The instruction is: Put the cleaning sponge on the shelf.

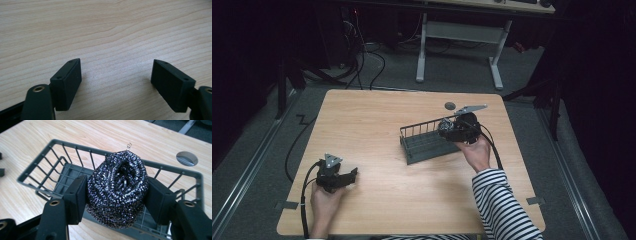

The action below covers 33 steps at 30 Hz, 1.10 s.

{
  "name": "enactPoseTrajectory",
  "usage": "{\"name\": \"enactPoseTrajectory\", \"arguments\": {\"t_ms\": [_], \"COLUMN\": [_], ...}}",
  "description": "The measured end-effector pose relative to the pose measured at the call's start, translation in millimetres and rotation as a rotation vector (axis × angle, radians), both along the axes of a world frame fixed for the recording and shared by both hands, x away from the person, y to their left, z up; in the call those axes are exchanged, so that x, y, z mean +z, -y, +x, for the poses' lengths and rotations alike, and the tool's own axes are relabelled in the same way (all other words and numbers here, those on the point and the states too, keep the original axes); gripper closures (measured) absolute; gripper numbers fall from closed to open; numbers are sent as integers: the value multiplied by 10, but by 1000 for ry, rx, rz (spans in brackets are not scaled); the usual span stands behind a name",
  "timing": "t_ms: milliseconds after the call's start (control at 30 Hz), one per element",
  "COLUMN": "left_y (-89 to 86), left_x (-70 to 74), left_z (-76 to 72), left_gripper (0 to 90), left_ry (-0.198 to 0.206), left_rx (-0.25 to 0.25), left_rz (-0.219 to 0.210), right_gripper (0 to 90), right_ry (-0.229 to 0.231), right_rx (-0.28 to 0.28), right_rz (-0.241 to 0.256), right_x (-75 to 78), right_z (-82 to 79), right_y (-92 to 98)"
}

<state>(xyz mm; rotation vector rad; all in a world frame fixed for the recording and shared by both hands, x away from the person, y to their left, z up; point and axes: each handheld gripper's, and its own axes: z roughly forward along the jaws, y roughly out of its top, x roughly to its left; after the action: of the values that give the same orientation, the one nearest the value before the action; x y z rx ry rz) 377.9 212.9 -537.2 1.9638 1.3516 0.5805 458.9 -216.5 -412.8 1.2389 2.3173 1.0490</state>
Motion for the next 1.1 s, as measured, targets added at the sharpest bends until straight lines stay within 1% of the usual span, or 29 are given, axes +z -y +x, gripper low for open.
{"name": "enactPoseTrajectory", "arguments": {"t_ms": [33,100,167,200,233,267,333,367,633,667,700,733,767,800,867,967,1067,1100], "left_y": [0,0,0,-1,-1,-1,0,0,-1,0,0,-1,-1,0,0,0,0,-1], "left_x": [0,0,-1,0,0,0,-1,-1,-1,-1,-1,-1,-1,-1,-1,-1,-1,-1], "left_z": [0,0,0,0,0,0,0,0,0,0,0,0,0,0,0,0,0,0], "left_gripper": [248,248,248,248,248,248,249,249,249,249,249,249,249,249,249,249,249,249], "left_ry": [0,0,1,0,0,1,1,1,1,1,1,1,1,1,1,1,1,1], "left_rx": [0,0,1,0,0,0,1,1,0,1,1,0,0,1,1,1,1,0], "left_rz": [0,0,0,0,0,0,-1,-1,-1,-1,-1,-1,-1,-1,-1,-1,-1,-1], "right_gripper": [399,396,395,392,392,392,392,392,385,383,374,369,369,345,314,303,294,294], "right_ry": [0,-10,-18,-32,-32,-44,-46,-55,-73,-77,-77,-82,-82,-78,-71,-59,-34,-34], "right_rx": [0,-4,-10,-18,-18,-19,-23,-27,-14,-11,-6,-3,-3,1,1,7,13,10], "right_rz": [0,-13,-13,-13,-13,-22,-25,-31,-55,-61,-78,-80,-80,-69,-70,-70,-57,-48], "right_x": [0,-58,-68,-99,-99,-118,-129,-148,-215,-226,-250,-260,-260,-264,-253,-236,-187,-168], "right_z": [0,54,63,100,100,125,131,142,175,176,177,178,178,175,162,145,99,86], "right_y": [0,-29,-35,-43,-43,-54,-62,-75,-114,-124,-142,-148,-148,-149,-160,-164,-133,-121]}}
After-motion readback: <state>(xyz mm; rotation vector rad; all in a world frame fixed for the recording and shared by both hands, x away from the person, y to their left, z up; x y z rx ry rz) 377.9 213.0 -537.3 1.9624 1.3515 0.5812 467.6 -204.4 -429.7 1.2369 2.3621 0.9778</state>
